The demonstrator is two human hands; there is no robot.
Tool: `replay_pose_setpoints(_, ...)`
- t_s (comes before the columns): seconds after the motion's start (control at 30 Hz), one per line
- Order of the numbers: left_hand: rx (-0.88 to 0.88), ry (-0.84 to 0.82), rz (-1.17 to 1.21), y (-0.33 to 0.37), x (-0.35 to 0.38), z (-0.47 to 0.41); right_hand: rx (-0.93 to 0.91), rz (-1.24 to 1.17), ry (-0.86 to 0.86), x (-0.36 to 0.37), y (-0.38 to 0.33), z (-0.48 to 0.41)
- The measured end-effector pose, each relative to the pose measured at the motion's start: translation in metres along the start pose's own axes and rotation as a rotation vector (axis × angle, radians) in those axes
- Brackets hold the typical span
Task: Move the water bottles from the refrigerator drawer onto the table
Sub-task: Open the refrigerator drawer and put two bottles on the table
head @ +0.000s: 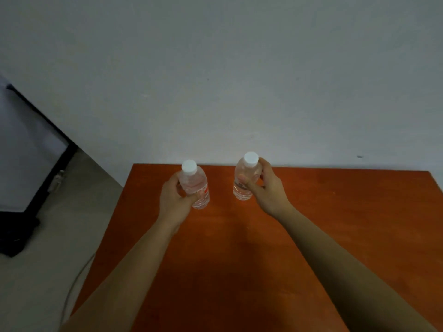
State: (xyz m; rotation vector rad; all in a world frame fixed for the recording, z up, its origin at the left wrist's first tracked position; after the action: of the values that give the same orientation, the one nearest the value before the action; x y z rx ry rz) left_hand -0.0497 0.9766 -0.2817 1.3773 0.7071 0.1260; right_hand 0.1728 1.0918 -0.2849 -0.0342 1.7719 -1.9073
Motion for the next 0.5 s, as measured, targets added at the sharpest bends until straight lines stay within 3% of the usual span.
replay_pose_setpoints(0.27,-0.053,-0.091,-0.037,-0.065,-0.010,-0.127,0.114,0.059,0.002,0.074,0.012,-0.097)
replay_pose_setpoints(0.5,-0.067,-0.150,-0.028,-0.081,-0.002,-0.186,0.062,0.168,-0.053,0.118,0.006,-0.154)
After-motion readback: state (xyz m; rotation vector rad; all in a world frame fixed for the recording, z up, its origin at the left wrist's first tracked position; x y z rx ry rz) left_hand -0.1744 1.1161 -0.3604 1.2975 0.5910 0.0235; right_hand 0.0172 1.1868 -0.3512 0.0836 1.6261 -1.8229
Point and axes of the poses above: each hand's wrist, its own z-axis away from the middle knuckle, its own x-axis out of the palm, y = z × x, the point moved 6 cm from there along -z, towards the middle knuckle, and after that the axes turned 7 degrees about x, right-handed, at the moved point
